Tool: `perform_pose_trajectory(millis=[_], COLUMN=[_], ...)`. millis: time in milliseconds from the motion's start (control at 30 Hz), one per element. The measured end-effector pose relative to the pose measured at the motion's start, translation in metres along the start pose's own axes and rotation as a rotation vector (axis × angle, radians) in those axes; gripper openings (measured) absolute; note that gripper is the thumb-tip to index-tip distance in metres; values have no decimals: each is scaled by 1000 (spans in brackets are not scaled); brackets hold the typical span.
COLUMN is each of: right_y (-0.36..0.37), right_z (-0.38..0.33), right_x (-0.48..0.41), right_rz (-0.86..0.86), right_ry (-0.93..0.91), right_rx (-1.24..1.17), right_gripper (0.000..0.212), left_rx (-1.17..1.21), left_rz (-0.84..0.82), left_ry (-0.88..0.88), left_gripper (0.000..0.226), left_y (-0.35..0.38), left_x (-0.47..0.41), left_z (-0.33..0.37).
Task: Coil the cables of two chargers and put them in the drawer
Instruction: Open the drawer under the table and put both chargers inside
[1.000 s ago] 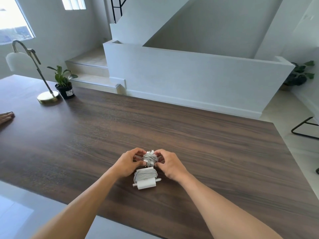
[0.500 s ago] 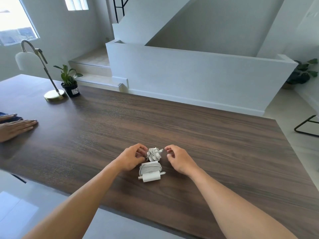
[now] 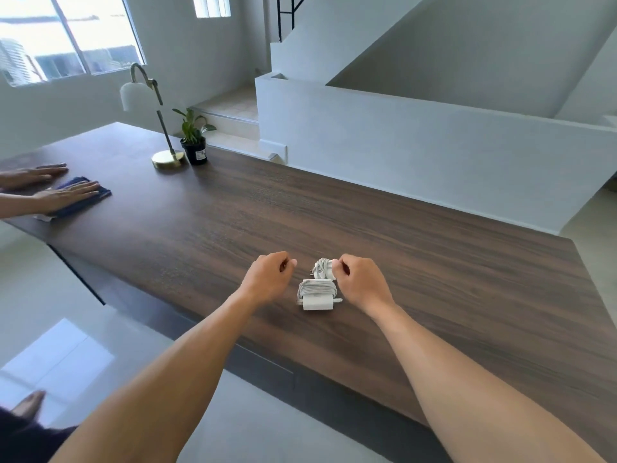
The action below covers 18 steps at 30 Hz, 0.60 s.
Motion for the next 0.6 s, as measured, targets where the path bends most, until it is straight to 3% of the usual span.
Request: perform_pose_trajectory(millis=[167, 400, 600], right_y=[10, 40, 94], right_z=[-19, -47, -57], right_x=[39, 93, 151], right_rz=[-62, -79, -163], right_ry=[-51, -123, -265], right_rx=[44, -36, -66], right_gripper=[35, 38, 37], left_rx=[-253, -340, -449], left_rz=[-96, -40, -159], left_ry=[76, 47, -4], left_gripper=[16, 33, 21], left_y=[-15, -23, -3], left_x=[39, 112, 184], left_z=[-11, -48, -108])
Point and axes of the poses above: each hand's wrist, its own x-axis away from the middle knuckle, its own y-axis out of the palm, z = x × y, the point moved 4 cm from there along -x, towards the middle knuckle, and after that the axes turned 7 degrees about -x, right-handed, at the moved point
